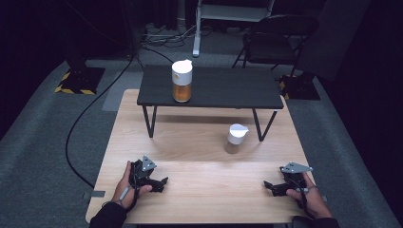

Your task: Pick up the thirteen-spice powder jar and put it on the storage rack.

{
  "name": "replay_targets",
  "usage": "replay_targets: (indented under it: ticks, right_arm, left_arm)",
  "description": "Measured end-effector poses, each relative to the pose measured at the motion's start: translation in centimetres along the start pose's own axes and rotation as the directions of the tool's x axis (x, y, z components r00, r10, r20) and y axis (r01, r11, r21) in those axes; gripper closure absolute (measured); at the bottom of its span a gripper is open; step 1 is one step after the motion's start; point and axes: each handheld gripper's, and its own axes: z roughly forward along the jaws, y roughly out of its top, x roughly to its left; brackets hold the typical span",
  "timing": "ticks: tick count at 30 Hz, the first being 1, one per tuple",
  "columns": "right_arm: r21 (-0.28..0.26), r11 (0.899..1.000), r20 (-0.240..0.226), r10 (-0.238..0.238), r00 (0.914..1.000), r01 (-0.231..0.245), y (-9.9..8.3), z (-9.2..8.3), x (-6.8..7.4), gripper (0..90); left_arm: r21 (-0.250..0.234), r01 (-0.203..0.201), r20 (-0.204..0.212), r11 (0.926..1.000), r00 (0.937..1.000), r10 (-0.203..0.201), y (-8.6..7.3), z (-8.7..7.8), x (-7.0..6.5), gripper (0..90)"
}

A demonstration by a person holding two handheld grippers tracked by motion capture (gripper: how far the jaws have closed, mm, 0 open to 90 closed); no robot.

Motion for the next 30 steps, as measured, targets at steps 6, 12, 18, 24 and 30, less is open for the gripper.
replay_targets:
  ticks: [6, 12, 18, 24, 30]
  right_arm:
    - [-0.035, 0.999, 0.002, 0.011, 0.9999, -0.011, 0.0, -0.6, 0.1, 1.6]
    - [-0.081, 0.997, 0.026, 0.020, 0.9994, -0.018, 0.3, -1.6, 0.7, 1.6]
    - [-0.140, 0.989, 0.044, 0.045, 0.9980, -0.039, 0.3, -2.8, 1.1, 1.4]
    - [-0.192, 0.981, 0.093, 0.056, 0.9941, -0.038, 0.5, -3.3, 2.2, 1.3]
    - [-0.216, 0.976, 0.094, 0.059, 0.9938, -0.038, 0.5, -3.7, 2.6, 1.3]
  left_arm:
    - [0.000, 0.000, 0.000, 1.0000, 1.0000, 0.000, 0.0, 0.0, 0.0, 0.4]
    - [-0.001, 0.000, 0.000, 1.0000, 1.0000, 0.000, 0.0, 0.0, 0.0, 0.4]
    - [0.000, 0.000, 0.000, 1.0000, 1.0000, 0.000, 0.0, 0.0, 0.0, 0.4]
    - [-0.001, 0.000, 0.000, 1.0000, 1.0000, 0.000, 0.0, 0.0, 0.0, 0.4]
    - [-0.001, -0.001, 0.001, 1.0000, 1.0000, 0.001, 0.0, 0.0, 0.0, 0.4]
